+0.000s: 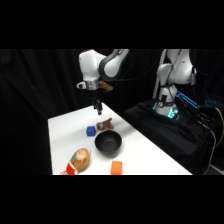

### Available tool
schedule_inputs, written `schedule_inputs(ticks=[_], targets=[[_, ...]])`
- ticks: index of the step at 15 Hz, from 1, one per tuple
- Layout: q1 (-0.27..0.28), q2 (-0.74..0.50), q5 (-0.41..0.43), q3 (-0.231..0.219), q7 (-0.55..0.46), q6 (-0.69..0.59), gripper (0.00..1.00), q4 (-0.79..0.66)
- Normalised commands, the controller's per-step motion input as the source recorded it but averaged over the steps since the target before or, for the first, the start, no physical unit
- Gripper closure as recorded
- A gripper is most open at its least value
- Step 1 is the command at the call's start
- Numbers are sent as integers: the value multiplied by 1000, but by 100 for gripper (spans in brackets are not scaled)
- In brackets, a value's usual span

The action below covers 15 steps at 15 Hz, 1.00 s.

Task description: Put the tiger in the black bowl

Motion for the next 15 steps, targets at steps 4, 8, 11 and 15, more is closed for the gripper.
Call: schedule_inputs(ticks=[4,8,11,15], targets=[[-107,44,191,-9,-285,357,0,-248],[-75,172,208,75,-228,386,0,-154],[-96,244,153,127,-170,334,0,-35],[-137,267,97,136,-132,253,25,69]])
